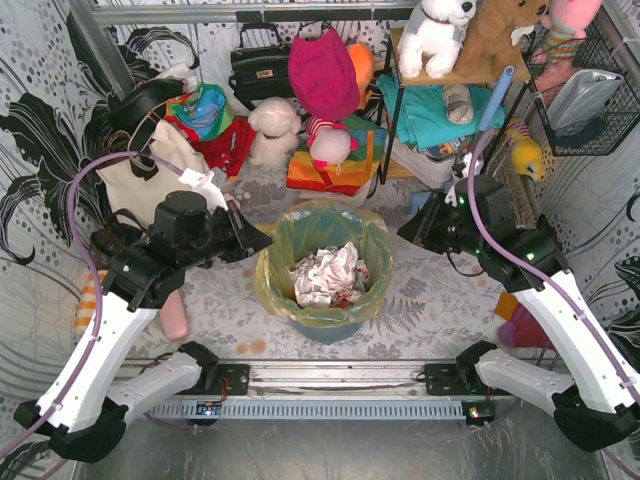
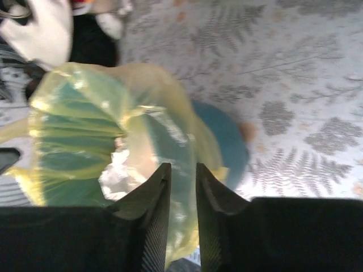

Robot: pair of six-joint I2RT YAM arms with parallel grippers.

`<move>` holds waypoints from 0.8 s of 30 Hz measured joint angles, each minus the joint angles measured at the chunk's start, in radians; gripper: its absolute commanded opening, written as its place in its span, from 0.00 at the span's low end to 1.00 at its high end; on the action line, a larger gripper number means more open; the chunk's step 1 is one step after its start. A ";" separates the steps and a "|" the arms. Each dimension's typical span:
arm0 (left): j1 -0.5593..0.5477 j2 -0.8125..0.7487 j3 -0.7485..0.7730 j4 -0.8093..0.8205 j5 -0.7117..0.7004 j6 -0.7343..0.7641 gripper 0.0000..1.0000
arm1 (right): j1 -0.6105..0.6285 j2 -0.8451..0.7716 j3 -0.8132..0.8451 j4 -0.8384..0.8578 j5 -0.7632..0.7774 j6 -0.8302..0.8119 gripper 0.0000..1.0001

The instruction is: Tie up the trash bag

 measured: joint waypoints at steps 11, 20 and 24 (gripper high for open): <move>0.000 -0.016 -0.111 0.015 -0.018 0.010 0.00 | -0.003 -0.110 -0.286 0.028 0.022 0.011 0.65; -0.001 -0.023 -0.129 0.050 -0.018 0.007 0.00 | -0.003 -0.069 -0.376 0.178 -0.059 0.031 0.63; -0.001 -0.024 -0.129 0.052 -0.018 0.007 0.00 | -0.003 -0.043 -0.401 0.206 -0.061 0.031 0.58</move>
